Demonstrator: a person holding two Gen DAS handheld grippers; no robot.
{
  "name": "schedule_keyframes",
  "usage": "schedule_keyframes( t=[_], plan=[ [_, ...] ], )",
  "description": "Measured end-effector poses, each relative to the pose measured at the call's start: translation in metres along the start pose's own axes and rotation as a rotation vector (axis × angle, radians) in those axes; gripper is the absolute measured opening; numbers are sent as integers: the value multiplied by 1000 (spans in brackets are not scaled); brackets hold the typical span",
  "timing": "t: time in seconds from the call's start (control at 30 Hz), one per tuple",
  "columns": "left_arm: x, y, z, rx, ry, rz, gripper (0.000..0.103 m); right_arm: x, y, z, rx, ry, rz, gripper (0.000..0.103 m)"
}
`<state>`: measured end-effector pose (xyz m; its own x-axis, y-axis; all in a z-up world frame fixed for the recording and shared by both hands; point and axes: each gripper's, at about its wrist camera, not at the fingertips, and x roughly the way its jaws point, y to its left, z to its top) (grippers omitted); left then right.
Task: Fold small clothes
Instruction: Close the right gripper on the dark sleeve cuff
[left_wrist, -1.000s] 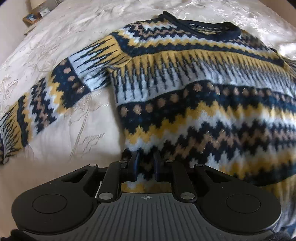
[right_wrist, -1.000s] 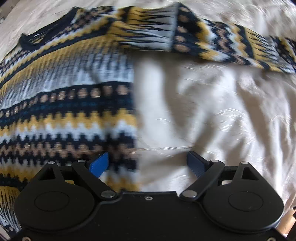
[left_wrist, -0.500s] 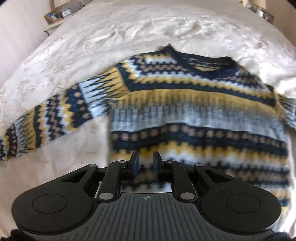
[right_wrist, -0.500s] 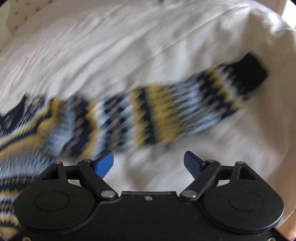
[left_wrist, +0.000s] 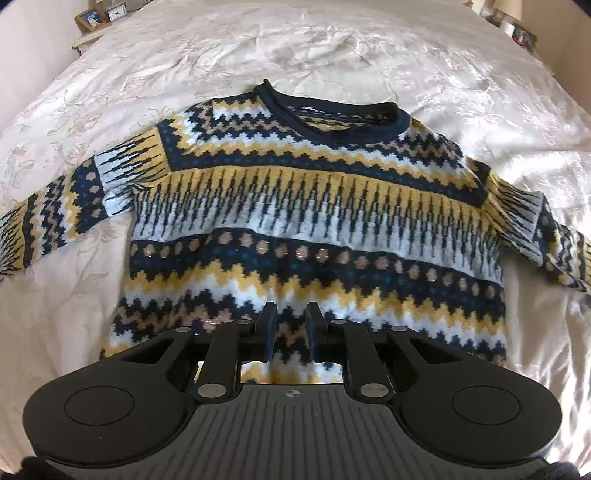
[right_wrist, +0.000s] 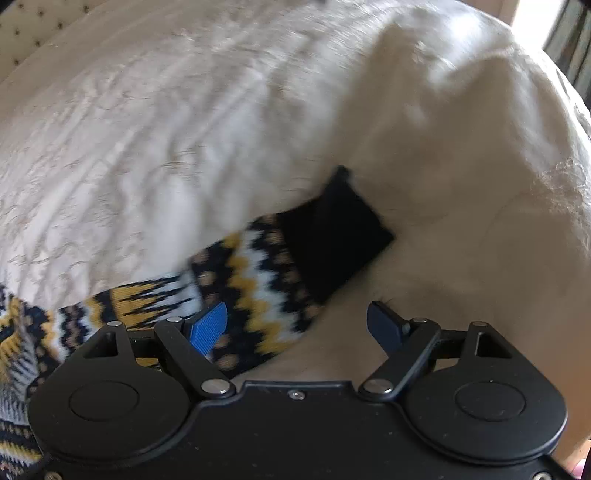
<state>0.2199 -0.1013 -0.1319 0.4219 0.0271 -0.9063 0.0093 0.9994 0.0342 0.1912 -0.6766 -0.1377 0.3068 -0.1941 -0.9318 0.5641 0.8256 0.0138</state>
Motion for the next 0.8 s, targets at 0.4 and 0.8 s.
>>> schedule_keyframes(
  t=[0.4,0.8],
  plan=[
    [-13,-17,7,-7,-16,32,17,37,-10,24,-21,36,50,87],
    [-20,-28,3,14,-7,21,17,29,-27,28,-27,21,119,57]
  ],
)
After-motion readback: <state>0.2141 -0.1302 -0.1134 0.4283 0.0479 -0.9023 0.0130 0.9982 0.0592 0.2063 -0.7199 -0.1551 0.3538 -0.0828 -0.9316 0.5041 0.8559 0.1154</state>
